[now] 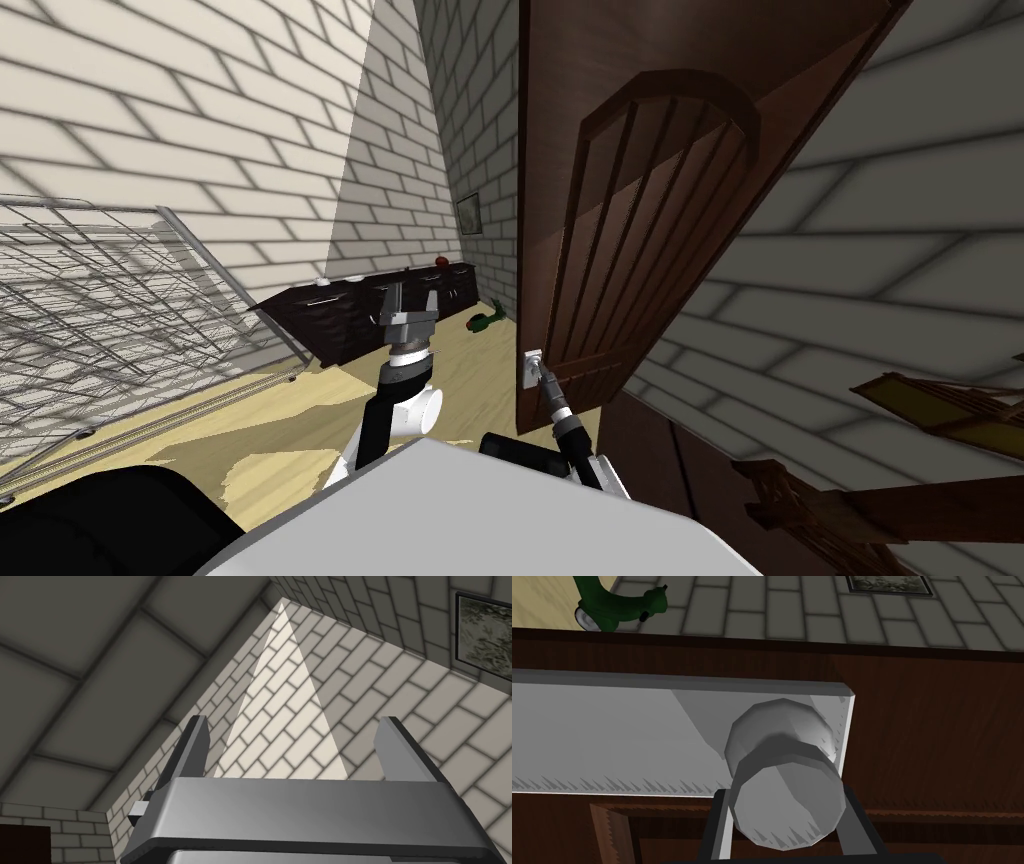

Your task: Push the door open

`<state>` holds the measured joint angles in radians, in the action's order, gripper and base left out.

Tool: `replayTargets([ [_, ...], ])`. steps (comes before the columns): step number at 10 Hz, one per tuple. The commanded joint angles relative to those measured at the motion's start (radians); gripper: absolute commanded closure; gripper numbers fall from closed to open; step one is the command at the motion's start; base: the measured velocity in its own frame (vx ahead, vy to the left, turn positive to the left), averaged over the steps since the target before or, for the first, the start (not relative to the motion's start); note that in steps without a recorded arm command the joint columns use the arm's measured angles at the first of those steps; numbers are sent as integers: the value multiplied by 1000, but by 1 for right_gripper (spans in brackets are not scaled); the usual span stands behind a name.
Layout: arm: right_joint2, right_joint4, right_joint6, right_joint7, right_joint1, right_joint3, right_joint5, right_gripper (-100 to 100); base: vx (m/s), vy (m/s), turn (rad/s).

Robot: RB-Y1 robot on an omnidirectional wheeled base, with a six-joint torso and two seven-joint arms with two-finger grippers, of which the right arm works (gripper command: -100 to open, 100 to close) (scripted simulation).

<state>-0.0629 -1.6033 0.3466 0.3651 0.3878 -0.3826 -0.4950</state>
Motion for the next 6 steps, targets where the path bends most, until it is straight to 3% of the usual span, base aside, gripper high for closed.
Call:
replayTargets([
  [1,11,3,-7,-8,-12,29,10,100,123,142,-116],
  [6,51,24,-23,-27,-42,90,39,100,121,166,-87],
])
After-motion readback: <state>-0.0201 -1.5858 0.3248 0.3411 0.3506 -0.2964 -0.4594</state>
